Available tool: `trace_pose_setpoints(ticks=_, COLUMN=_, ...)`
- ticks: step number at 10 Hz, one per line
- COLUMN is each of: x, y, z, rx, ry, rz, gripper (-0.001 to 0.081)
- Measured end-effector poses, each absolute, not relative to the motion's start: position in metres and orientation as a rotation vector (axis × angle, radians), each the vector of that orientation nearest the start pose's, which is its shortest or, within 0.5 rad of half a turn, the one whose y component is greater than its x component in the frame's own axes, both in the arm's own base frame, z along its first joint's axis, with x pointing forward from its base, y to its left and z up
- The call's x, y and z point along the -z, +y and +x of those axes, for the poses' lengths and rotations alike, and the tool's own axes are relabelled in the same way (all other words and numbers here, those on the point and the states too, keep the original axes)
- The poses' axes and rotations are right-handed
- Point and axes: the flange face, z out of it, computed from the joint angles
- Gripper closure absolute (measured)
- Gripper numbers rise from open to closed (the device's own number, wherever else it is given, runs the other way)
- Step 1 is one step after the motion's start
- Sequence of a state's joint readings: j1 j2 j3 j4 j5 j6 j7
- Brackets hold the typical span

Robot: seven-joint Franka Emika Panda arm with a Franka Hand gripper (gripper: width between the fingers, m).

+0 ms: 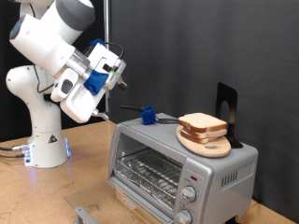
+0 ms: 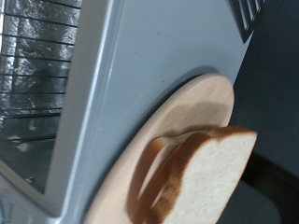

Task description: Make a piece of toast with the oven

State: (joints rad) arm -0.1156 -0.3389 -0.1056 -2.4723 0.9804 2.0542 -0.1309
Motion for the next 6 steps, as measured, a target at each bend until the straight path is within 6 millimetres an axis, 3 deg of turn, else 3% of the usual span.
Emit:
trace_pose_setpoints(ticks=2, x=-0.439, y=-0.028, z=0.427, rx=0.079, ry=0.473, rz=-2.188, gripper=-0.0003)
trace_pose_setpoints(ticks=6, x=-0.473, y=0.021, z=0.404, rx=0.218, ry=0.063, rz=-2.312, gripper=-0.0003)
